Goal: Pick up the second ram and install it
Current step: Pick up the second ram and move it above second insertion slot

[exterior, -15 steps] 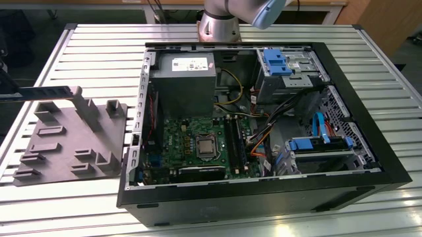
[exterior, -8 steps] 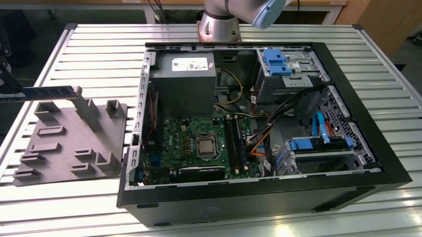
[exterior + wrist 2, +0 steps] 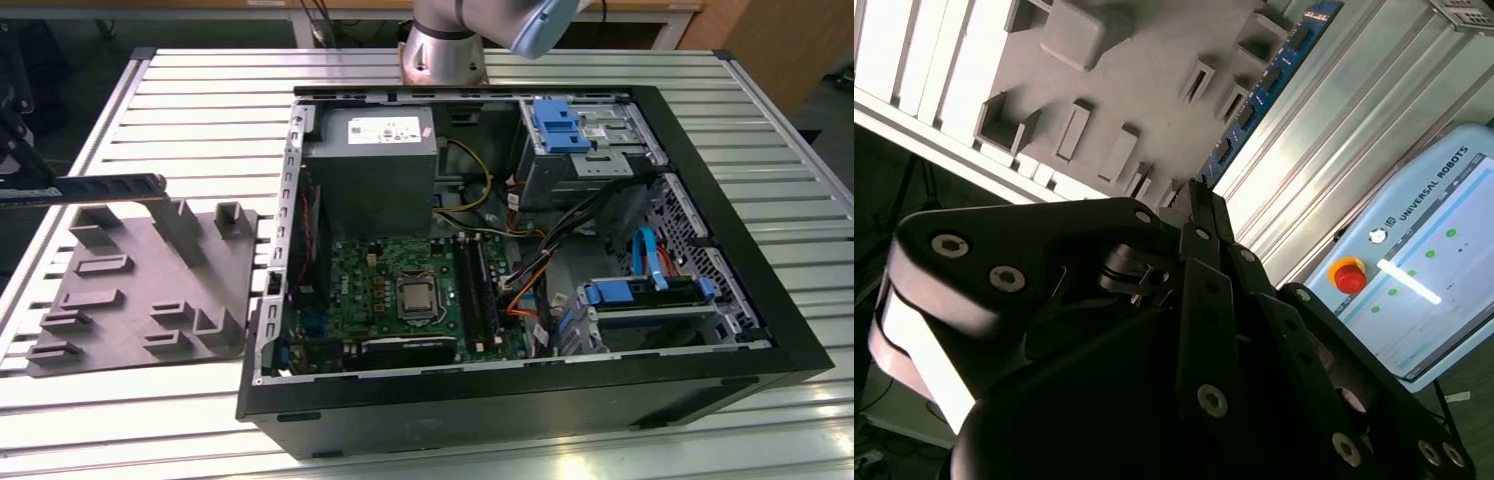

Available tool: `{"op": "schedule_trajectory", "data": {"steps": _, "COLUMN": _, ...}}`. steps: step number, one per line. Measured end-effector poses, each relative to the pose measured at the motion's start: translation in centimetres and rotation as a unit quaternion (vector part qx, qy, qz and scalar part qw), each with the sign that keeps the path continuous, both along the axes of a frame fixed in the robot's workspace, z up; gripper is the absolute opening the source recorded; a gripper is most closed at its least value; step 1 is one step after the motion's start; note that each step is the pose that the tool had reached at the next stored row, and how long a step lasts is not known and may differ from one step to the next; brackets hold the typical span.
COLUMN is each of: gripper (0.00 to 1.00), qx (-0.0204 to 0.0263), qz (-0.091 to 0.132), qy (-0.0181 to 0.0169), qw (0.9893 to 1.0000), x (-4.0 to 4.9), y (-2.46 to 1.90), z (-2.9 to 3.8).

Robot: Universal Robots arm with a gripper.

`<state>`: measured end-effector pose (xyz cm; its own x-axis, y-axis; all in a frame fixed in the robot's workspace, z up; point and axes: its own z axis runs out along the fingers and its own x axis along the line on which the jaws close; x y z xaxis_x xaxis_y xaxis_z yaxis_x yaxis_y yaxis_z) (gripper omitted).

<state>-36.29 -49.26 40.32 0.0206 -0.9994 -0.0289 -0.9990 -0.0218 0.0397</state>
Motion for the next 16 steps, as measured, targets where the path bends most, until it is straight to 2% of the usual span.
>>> {"op": "schedule_trajectory", "data": {"steps": 16, "gripper": 0.12, "qx": 0.0, "qz": 0.0, "qy": -0.0001, "qw": 1.0, "x": 1.11, "y": 0.0, "z": 0.0}}
